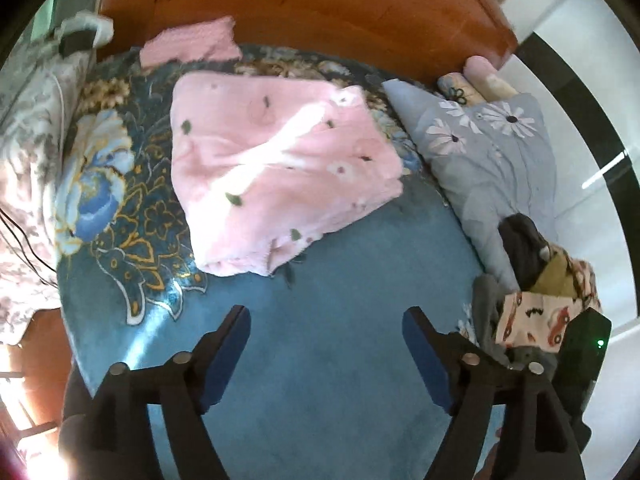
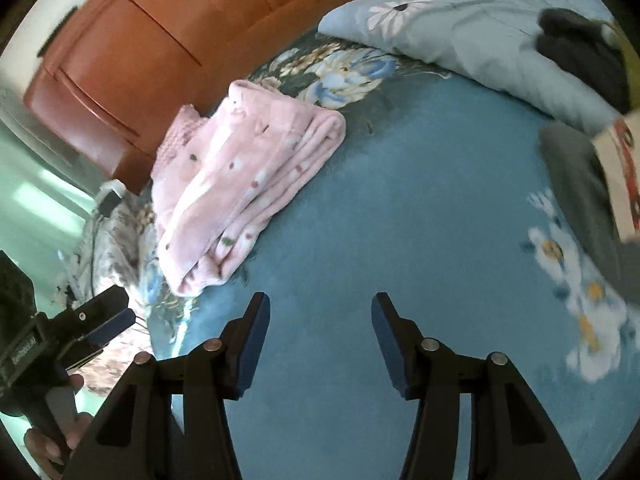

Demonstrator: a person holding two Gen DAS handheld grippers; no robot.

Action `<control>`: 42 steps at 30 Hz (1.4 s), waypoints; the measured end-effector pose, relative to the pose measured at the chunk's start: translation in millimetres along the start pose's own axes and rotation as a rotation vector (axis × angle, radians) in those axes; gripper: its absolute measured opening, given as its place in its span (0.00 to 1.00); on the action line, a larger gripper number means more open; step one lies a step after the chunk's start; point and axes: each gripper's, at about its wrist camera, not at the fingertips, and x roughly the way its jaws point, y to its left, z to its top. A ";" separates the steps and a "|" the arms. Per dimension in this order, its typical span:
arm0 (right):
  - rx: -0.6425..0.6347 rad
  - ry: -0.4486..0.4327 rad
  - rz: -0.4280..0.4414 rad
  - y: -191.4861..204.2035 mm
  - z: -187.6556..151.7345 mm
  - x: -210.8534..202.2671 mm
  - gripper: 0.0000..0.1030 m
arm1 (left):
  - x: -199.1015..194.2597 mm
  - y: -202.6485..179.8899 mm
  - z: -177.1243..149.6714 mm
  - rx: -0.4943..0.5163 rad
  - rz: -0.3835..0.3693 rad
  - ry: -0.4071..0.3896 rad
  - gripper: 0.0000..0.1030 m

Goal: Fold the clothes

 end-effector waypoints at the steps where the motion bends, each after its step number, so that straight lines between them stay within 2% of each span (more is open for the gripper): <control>1: 0.002 -0.010 0.004 0.6 -4.7 -4.8 0.53 | -6.4 -4.8 -3.2 0.015 0.010 -0.016 0.88; 4: 0.016 -0.034 0.025 1.5 -14.1 -16.0 0.54 | -24.1 -14.8 -10.4 0.049 0.036 -0.062 1.00; 5: 0.023 -0.042 0.036 2.0 -17.4 -19.7 0.59 | -30.0 -16.8 -12.2 0.058 0.039 -0.077 1.00; 6: 0.031 -0.049 0.049 2.8 -21.1 -23.6 0.70 | -36.1 -18.7 -13.9 0.067 0.039 -0.092 1.00; 10: 0.070 -0.101 0.108 5.2 -32.7 -40.2 0.75 | -56.8 -28.0 -21.7 0.123 0.059 -0.131 1.00; 11: 0.077 -0.115 0.115 6.0 -35.1 -43.8 0.79 | -61.1 -30.3 -23.9 0.138 0.067 -0.142 1.00; 14: 0.086 -0.156 0.123 8.3 -41.1 -54.2 0.79 | -72.4 -36.0 -30.4 0.168 0.082 -0.173 1.00; 21: 0.056 -0.270 0.058 10.1 -53.6 -90.4 0.81 | -89.9 -49.3 -43.1 0.175 0.088 -0.238 1.00; 30: 0.040 -0.384 -0.080 -0.6 -63.4 -124.4 0.81 | -87.8 -69.3 -65.2 0.199 0.216 -0.268 1.00; 36: 0.052 -0.391 -0.134 -20.6 -71.6 -131.7 0.82 | -72.3 -98.3 -80.7 0.296 0.244 -0.249 1.00; 42: 0.104 -0.389 -0.159 -52.2 -76.5 -139.2 0.82 | -60.4 -139.6 -94.4 0.434 0.277 -0.273 1.00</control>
